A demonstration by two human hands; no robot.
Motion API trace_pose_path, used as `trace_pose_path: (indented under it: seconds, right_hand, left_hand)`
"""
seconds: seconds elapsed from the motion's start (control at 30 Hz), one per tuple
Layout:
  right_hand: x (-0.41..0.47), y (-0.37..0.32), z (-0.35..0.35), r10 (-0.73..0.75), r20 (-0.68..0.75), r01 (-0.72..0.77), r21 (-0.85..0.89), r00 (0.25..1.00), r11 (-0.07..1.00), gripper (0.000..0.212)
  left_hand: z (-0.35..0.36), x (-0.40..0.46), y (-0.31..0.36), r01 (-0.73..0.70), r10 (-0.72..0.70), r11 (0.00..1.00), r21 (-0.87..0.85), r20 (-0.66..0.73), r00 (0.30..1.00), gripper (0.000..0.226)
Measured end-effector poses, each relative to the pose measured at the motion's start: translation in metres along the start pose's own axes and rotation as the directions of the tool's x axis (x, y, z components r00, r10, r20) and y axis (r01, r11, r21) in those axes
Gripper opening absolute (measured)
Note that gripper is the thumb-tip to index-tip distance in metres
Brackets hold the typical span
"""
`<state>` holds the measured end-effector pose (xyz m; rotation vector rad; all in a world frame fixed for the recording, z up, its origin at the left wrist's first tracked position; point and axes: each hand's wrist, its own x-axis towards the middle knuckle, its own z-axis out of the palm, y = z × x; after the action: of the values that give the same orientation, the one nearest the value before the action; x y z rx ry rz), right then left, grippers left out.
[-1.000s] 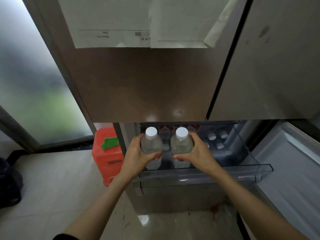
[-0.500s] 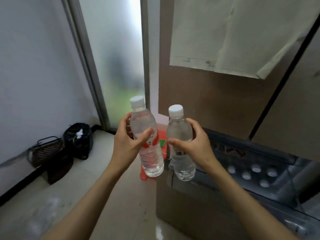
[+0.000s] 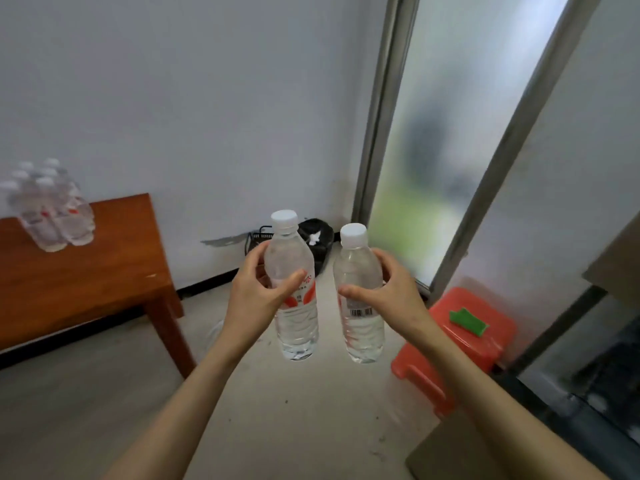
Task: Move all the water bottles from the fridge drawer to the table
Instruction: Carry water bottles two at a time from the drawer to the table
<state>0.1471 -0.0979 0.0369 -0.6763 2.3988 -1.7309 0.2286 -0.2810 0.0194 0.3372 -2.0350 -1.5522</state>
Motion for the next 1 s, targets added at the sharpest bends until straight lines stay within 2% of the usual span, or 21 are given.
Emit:
trace_pose_path:
  seconds: [0.17,0.4,0.6,0.8,1.0]
  right_hand:
    - [0.062,-0.024,0.118,-0.039,0.111,0.033,0.06,0.993,0.998,0.056]
    - [0.132,-0.047,0.246,-0.087,0.288,0.083,0.027,0.954,0.996,0.061]
    - [0.202,-0.049,0.325,-0.093,0.398,0.105,-0.009,0.912,0.994,0.07]
    - [0.299,-0.037,0.406,-0.102,0.474,0.133,-0.032,0.875,0.991,0.052]
    - [0.404,-0.036,0.491,-0.067,0.551,0.112,-0.049,0.832,0.993,0.069]
  left_hand:
    - [-0.111,0.047,-0.043,0.063,-0.055,0.995,0.075,-0.103,0.993,0.057]
    - [-0.224,0.096,-0.088,0.167,-0.137,0.979,0.12,-0.225,0.965,0.07]
    - [-0.282,0.149,-0.134,0.258,-0.205,0.945,0.198,-0.252,0.946,0.071]
    - [-0.331,0.231,-0.189,0.352,-0.247,0.888,0.298,-0.337,0.909,0.073]
    - [-0.374,0.329,-0.227,0.444,-0.304,0.842,0.307,-0.409,0.86,0.079]
